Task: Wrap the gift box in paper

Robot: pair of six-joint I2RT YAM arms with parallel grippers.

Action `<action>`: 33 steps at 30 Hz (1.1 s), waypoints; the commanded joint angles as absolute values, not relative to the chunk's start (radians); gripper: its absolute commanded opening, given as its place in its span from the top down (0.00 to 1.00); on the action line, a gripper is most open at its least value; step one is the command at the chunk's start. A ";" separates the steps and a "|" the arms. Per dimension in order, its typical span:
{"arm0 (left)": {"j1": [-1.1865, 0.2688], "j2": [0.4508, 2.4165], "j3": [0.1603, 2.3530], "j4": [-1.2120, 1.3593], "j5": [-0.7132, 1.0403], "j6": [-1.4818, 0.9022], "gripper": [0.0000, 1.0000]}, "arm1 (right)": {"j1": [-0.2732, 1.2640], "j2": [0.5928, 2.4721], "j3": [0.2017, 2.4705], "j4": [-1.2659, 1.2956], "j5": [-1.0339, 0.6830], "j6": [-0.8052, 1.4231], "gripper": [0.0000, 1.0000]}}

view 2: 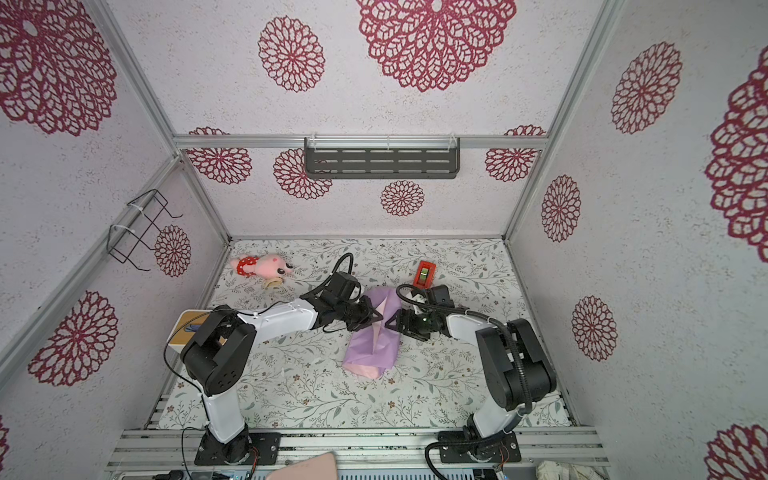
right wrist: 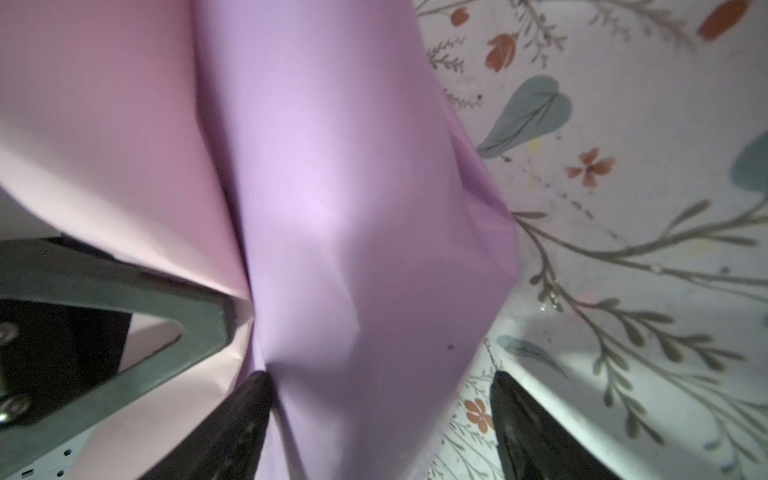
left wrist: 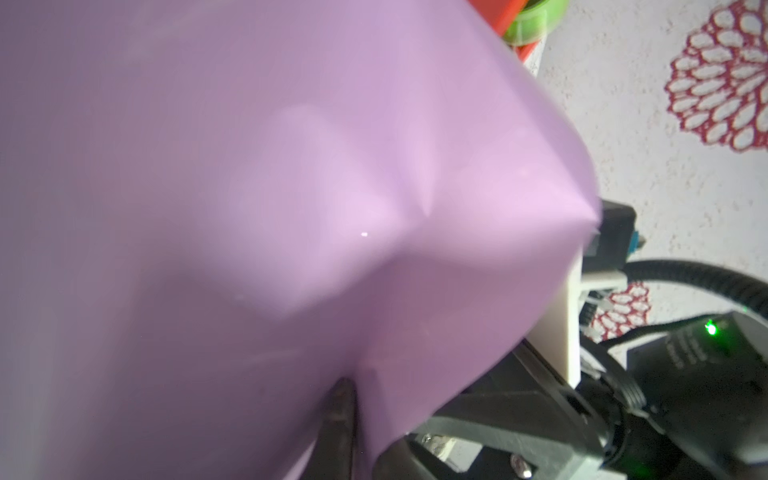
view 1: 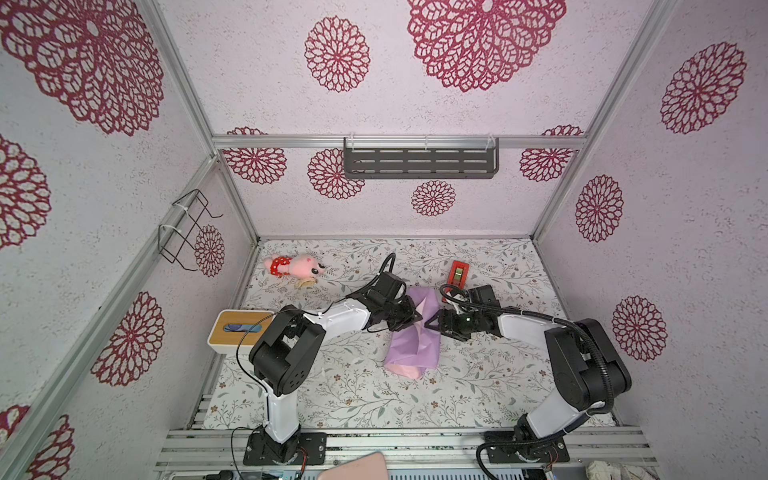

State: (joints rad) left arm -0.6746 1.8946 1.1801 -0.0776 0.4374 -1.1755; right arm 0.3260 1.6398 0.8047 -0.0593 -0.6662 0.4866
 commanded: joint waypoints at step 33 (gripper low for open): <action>-0.683 1.898 1.097 -0.103 0.405 -1.138 0.37 | 0.323 1.431 0.779 -0.105 -0.567 0.581 0.10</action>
